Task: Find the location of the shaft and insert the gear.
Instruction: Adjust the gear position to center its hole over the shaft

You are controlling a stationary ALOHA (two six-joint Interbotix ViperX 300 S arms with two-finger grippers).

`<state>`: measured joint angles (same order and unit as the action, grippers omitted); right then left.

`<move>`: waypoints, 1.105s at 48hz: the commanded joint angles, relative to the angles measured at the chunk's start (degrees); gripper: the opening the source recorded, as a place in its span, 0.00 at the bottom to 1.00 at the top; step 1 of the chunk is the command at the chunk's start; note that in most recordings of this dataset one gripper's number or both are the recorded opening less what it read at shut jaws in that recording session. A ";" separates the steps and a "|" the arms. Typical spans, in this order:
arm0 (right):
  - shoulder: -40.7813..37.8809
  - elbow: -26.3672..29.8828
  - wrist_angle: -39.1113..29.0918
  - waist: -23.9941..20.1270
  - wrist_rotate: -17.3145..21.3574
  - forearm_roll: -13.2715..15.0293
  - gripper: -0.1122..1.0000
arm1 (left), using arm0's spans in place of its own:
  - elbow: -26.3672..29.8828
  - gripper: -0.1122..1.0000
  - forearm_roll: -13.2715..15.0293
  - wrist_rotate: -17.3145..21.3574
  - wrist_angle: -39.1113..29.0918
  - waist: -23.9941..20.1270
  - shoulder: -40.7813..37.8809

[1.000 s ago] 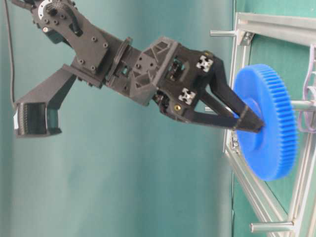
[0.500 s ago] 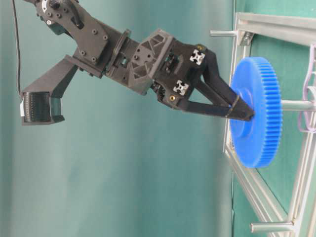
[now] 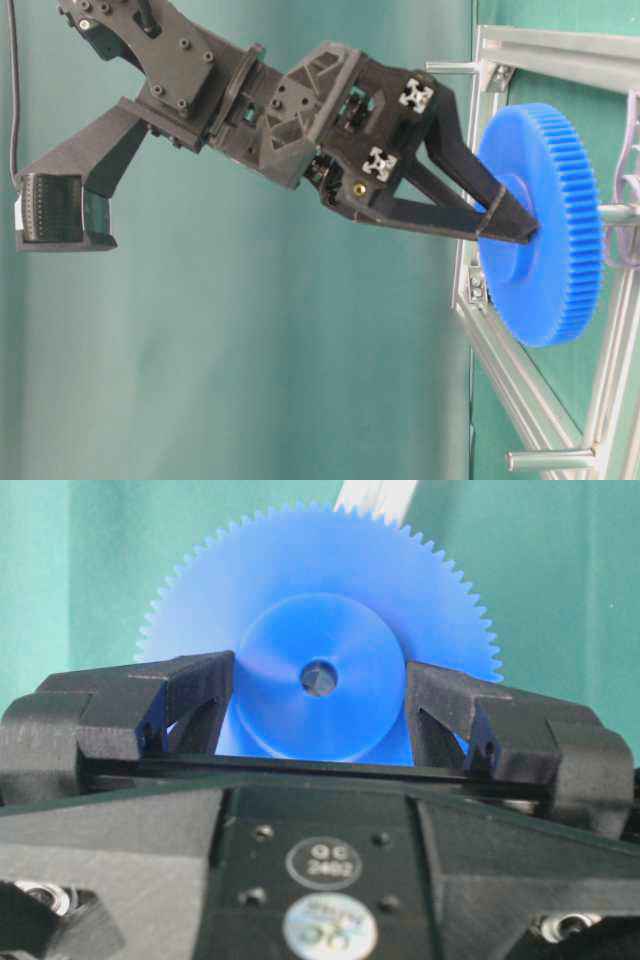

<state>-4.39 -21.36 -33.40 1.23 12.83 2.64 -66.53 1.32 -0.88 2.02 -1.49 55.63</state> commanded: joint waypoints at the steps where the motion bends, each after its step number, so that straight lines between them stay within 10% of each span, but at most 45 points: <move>1: 1.67 0.44 0.35 -0.53 0.09 -0.18 0.72 | 1.49 0.11 0.09 -0.09 0.26 -0.18 -0.26; 53: 4.39 -3.78 5.80 -0.44 0.70 -0.09 0.72 | 1.49 0.11 0.09 -0.09 -0.26 -0.18 -0.26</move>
<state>-2.20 -25.75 -27.95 0.97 13.62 2.64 -66.53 1.32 -0.88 1.49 -1.49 55.63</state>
